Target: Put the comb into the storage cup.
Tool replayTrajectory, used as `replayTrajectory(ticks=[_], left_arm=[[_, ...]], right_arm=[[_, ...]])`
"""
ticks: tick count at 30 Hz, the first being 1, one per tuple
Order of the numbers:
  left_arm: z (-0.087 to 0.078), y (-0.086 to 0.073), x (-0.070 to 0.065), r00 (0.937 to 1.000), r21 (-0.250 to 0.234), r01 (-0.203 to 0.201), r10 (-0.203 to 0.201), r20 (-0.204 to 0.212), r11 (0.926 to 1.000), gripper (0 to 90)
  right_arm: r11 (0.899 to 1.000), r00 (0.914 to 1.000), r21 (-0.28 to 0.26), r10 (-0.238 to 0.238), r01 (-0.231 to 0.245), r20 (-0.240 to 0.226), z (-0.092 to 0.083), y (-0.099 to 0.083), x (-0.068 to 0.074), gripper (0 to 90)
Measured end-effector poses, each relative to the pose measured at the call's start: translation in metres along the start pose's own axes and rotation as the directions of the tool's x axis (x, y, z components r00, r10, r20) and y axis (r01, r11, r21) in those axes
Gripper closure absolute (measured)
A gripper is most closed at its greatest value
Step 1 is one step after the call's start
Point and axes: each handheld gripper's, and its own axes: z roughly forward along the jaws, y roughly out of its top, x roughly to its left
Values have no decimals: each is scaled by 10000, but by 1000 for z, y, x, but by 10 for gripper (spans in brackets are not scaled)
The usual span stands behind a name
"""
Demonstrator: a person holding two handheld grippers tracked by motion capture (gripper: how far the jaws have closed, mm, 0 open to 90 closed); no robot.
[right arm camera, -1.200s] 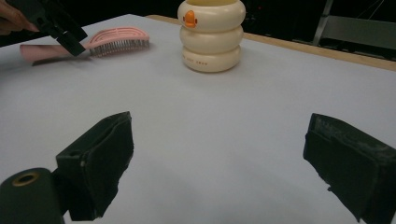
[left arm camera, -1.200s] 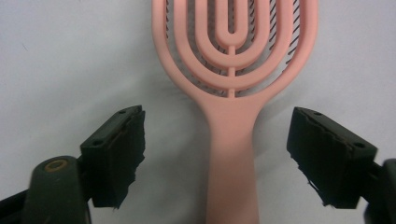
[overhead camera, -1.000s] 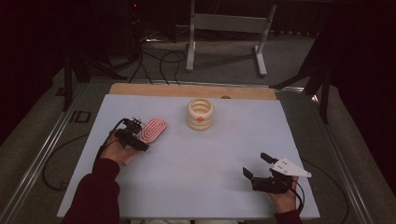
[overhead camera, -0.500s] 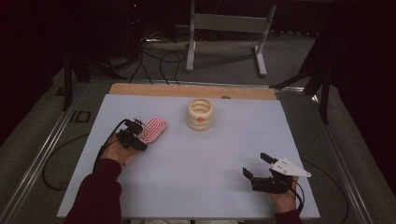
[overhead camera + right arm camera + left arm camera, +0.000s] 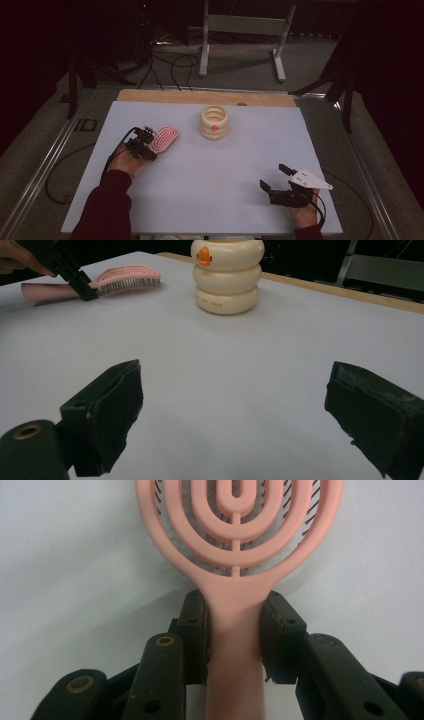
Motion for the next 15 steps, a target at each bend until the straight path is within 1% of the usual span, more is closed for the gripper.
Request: replayTrajectory(ticks=[12,15], left_arm=[[-1,-1,-1,9999,-101,-36,35,-106,9999,693],[-3,0,-2,9998,-205,-19,15,-178,9998,695]], right_arm=[[10000,10000,66,-38,38,-30,1,-1,0,84],[9999,10000,99,-36,36,-30,1,-1,0,84]])
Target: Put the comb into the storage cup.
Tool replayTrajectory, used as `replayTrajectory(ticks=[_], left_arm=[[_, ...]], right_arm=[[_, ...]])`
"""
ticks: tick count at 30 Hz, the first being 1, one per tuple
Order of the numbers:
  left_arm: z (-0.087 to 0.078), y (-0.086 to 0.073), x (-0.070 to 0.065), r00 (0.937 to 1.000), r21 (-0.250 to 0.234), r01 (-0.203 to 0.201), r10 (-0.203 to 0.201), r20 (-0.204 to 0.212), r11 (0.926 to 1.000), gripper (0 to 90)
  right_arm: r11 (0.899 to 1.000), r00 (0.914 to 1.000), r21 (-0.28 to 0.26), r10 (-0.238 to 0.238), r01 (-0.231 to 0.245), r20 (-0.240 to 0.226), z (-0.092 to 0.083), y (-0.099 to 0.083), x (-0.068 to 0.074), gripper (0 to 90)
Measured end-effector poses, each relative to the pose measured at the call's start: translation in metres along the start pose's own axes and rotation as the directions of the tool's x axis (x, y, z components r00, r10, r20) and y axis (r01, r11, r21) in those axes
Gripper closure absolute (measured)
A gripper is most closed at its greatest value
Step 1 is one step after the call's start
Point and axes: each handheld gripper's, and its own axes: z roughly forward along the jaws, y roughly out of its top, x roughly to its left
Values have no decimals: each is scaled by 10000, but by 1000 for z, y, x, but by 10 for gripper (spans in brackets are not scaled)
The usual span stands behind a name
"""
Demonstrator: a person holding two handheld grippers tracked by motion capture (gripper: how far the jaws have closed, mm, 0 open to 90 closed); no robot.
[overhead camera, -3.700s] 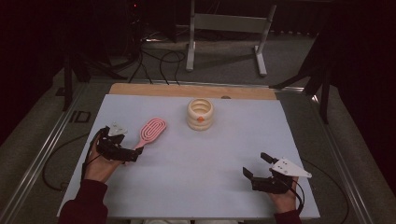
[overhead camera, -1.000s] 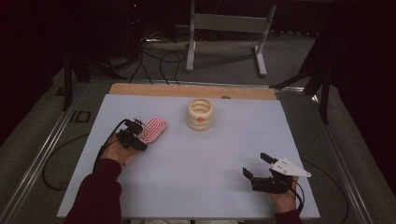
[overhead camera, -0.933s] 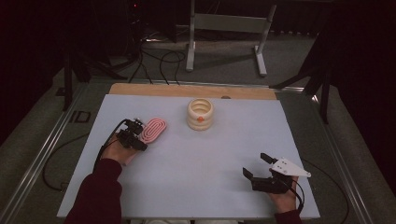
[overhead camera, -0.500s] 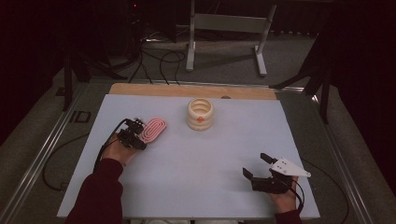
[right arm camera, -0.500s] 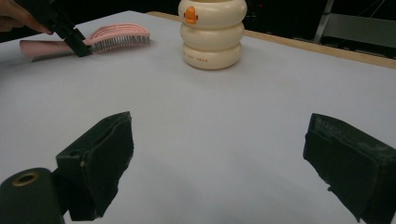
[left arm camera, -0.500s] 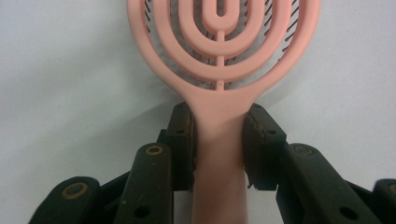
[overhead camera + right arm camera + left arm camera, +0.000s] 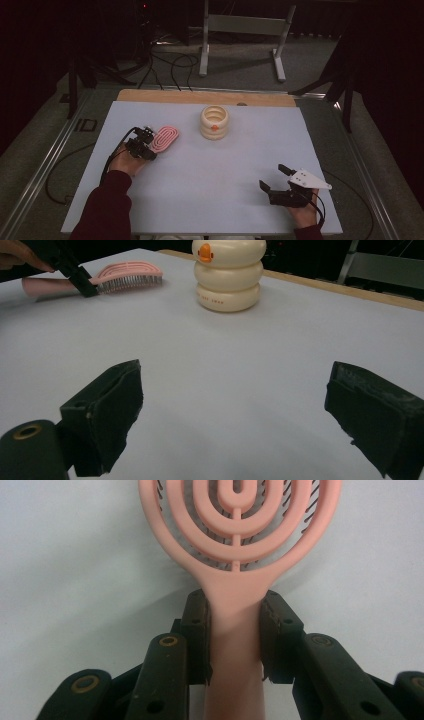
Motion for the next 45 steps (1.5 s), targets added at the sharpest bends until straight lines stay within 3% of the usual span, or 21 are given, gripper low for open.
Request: replayTrajectory(ticks=[13,26,33,39,45], left_arm=[[-13,-2,2,9996,-621,134,-148,-224,9980,698],[-28,-6,1,9998,-1231,152,-164,-82,9923,699],[-38,-9,-5,10000,-1723,67,-62,33,9850,698],[-45,-13,-9,9997,-2167,-94,45,-232,9762,699],[-47,-20,-9,9997,-2392,-116,66,-217,9709,699]], right_arm=[[10000,10000,11,-6,6,-6,0,0,0,84],[10000,10000,87,-13,13,-18,1,0,1,84],[9999,10000,160,4,-3,-29,2,0,0,84],[9998,10000,204,38,-37,-38,2,0,0,84],[9996,10000,282,56,-54,-62,3,-1,0,84]])
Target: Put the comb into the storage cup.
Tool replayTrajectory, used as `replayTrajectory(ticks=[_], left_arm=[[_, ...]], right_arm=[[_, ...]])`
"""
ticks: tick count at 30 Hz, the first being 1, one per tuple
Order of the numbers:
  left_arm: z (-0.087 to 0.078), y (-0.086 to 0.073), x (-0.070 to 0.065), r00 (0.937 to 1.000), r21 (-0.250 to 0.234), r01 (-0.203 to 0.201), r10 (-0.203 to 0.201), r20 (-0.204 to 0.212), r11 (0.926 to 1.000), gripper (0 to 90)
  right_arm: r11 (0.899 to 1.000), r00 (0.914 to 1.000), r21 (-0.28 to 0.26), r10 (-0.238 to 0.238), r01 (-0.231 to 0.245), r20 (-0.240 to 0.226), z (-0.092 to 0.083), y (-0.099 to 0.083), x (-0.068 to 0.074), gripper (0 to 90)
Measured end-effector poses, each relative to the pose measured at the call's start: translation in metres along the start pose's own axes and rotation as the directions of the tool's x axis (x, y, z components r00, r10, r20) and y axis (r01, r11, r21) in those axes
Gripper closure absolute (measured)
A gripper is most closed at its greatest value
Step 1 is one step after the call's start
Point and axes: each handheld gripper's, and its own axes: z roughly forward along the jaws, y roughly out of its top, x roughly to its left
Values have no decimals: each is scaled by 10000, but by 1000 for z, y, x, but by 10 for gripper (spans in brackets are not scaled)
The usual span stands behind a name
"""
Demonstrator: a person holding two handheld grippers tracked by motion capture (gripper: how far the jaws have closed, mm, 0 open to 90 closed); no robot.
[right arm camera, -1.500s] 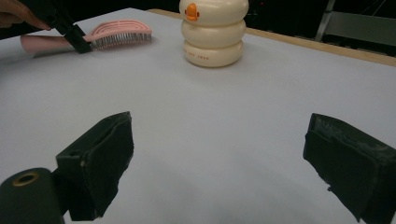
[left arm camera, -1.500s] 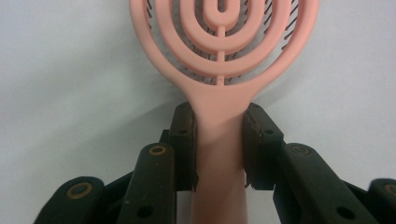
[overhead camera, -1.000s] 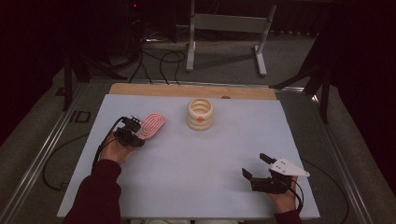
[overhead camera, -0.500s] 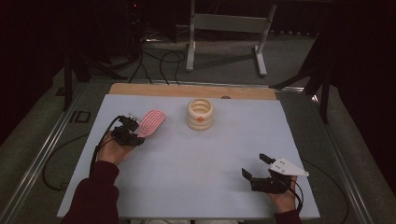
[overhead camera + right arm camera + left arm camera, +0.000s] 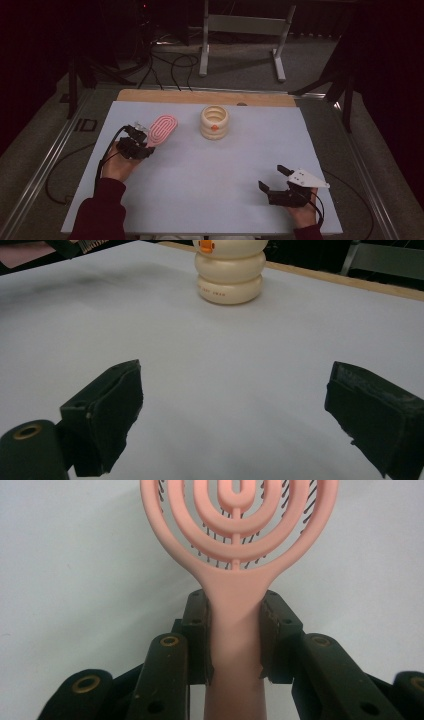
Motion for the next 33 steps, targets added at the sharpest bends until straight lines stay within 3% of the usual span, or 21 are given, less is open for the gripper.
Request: replayTrajectory(ticks=[14,28,33], left_arm=[[-9,-17,0,9999,-519,-101,98,-46,9986,698],[-7,-27,-10,9993,-844,-313,329,177,9959,698],[-7,-29,-17,9983,-1189,-484,519,258,9917,698]], right_arm=[[9998,9999,148,109,-108,-76,3,-1,1,84],[9991,9998,379,196,-192,-92,5,-2,1,84],[9984,9995,494,281,-274,-136,8,-3,2,84]])
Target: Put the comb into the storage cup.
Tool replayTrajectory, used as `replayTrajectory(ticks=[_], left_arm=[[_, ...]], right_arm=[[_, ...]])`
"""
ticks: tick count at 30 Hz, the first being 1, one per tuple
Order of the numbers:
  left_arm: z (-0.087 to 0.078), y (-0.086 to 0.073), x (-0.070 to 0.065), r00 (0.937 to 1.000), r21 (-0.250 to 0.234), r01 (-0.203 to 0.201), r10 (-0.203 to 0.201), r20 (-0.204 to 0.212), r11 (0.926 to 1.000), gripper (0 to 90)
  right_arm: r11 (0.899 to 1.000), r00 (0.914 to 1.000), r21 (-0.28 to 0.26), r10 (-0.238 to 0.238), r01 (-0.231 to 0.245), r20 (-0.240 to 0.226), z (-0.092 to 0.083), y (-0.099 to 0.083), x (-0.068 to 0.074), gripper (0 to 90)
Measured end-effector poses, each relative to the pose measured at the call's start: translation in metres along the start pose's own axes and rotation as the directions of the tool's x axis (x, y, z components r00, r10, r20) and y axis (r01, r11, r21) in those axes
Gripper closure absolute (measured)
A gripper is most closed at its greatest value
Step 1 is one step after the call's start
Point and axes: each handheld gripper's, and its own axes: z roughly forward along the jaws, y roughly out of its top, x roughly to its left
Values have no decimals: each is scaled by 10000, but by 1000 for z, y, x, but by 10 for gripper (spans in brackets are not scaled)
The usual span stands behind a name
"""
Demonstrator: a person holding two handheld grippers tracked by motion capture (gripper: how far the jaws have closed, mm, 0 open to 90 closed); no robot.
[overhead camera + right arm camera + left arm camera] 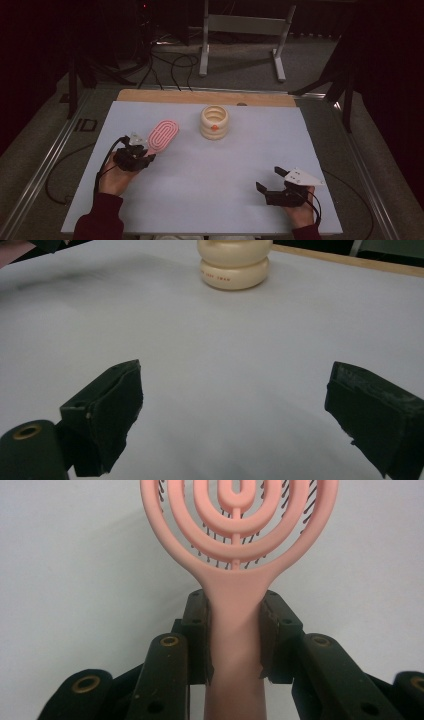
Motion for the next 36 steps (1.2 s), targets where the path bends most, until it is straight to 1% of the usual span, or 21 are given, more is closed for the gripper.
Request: replayTrajectory(ticks=[3,4,6,12,14,16,17,19,24,25,29,31,32,33,36], left_arm=[[1,-1,-3,9999,-98,-80,80,66,9999,699],[1,-2,-3,9999,-133,-77,78,88,9999,699],[1,-2,-4,9999,-252,-64,68,155,9997,699],[-3,0,-8,9994,-608,-67,87,328,9981,698],[-4,1,-11,9993,-690,-151,175,334,9975,698],[-5,2,-12,9992,-775,-175,203,358,9968,699],[-6,2,-13,9992,-843,-174,203,331,9963,699],[-8,2,-15,9993,-949,-158,190,326,9954,699],[-13,3,-19,9991,-1167,-128,174,385,9931,699],[-14,4,-20,9991,-1228,-111,160,387,9924,699],[-15,5,-22,9990,-1383,-85,145,427,9903,699],[-16,6,-23,9989,-1407,-95,157,435,9900,699],[-15,6,-24,9989,-1422,-116,179,427,9898,699],[-15,6,-25,9991,-1478,-116,175,382,9890,699],[-14,7,-27,9990,-1494,-157,219,399,9887,698]], right_arm=[[9998,9996,-13,183,-183,-214,1,0,0,83],[9996,9994,-36,264,-265,-218,1,0,0,83],[9997,9995,8,254,-254,-171,1,0,-1,83],[9991,9991,-72,417,-418,-127,1,2,-1,83],[9988,9988,-148,459,-462,-173,1,3,-1,83],[9979,9980,-231,597,-602,-224,0,5,-1,83],[9982,9983,-244,545,-550,-221,-1,6,-2,83],[9970,9973,-313,696,-703,-236,-2,8,-3,83],[9945,9951,-414,947,-958,-298,-3,18,-5,83],[9947,9952,-385,941,-951,-270,-2,20,-6,83],[9936,9930,-246,1088,-1100,-458,7,29,-5,80],[9934,9926,-174,1122,-1131,-468,10,32,-4,77],[9935,9925,-119,1129,-1135,-471,12,34,-3,77],[9941,9927,-1,1081,-1083,-535,19,41,0,76],[9948,9929,102,1021,-1017,-611,26,49,4,76]])
